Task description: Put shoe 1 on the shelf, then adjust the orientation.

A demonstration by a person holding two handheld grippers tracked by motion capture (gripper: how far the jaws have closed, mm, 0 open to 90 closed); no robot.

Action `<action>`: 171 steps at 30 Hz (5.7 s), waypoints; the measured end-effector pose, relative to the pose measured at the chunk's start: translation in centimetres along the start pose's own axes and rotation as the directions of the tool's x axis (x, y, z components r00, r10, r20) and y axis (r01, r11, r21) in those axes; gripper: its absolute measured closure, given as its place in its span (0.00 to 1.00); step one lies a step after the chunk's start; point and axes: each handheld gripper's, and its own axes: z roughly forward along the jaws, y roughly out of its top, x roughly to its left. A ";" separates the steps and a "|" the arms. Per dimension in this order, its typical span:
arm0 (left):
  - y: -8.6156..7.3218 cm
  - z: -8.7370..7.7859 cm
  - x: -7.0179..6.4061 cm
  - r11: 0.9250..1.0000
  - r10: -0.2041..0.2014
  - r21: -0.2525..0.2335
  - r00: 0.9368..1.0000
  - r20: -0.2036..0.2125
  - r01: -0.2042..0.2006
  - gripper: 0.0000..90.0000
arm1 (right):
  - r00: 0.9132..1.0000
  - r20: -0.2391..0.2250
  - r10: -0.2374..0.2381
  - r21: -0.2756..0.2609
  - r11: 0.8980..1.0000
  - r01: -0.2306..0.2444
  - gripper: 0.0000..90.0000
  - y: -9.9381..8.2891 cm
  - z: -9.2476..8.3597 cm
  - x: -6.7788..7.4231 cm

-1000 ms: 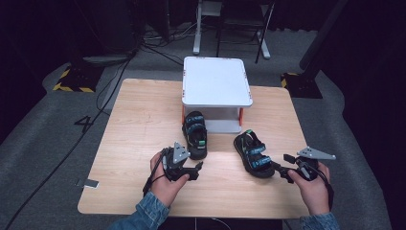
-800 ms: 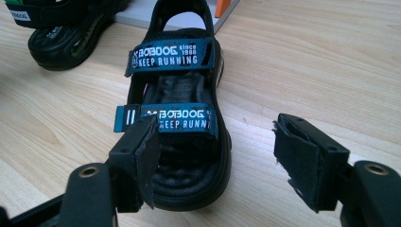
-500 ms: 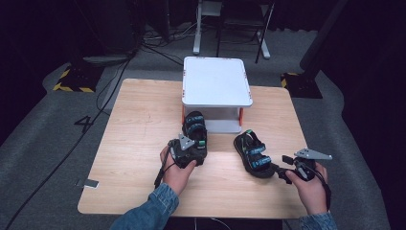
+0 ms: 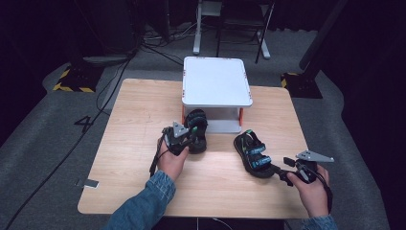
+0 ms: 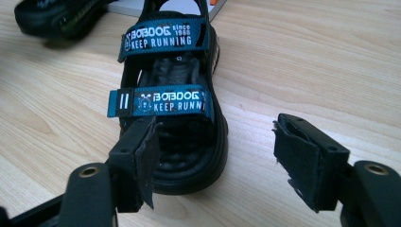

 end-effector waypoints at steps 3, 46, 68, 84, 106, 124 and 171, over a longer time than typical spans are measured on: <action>0.8 1.2 0.7 0.999 -0.029 -0.023 1.000 0.013 0.029 0.75 | 1.000 0.008 0.007 0.001 1.000 -0.007 0.37 -0.3 -0.2 0.0; -0.5 4.5 -0.3 1.000 0.019 0.004 0.998 0.055 -0.019 0.73 | 0.999 0.031 0.043 -0.005 0.999 -0.043 0.37 -1.4 -1.5 -1.0; 1.2 4.3 0.8 0.997 0.054 0.040 0.990 0.129 -0.059 0.45 | 0.996 0.059 0.065 -0.005 0.998 -0.065 0.37 -2.5 -2.6 -1.3; 2.7 -8.9 0.9 0.997 0.076 -0.009 0.992 0.105 -0.076 0.34 | 1.000 -0.004 0.007 -0.044 0.999 -0.007 0.36 1.1 -0.4 -0.7; -1.4 -15.7 8.0 0.998 -0.007 0.069 0.999 -0.032 0.009 0.26 | 0.995 -0.085 -0.051 -0.054 0.997 0.047 0.34 4.1 2.4 2.0; -3.1 -15.9 9.5 0.995 -0.038 0.086 0.996 -0.078 0.045 0.26 | 0.999 0.040 0.011 -0.064 0.998 -0.008 0.23 8.1 9.0 4.0; -3.5 -15.0 10.0 0.992 -0.043 0.115 0.996 -0.079 0.052 0.26 | 0.757 -0.412 -0.507 -0.116 0.853 0.509 0.77 11.3 9.0 12.8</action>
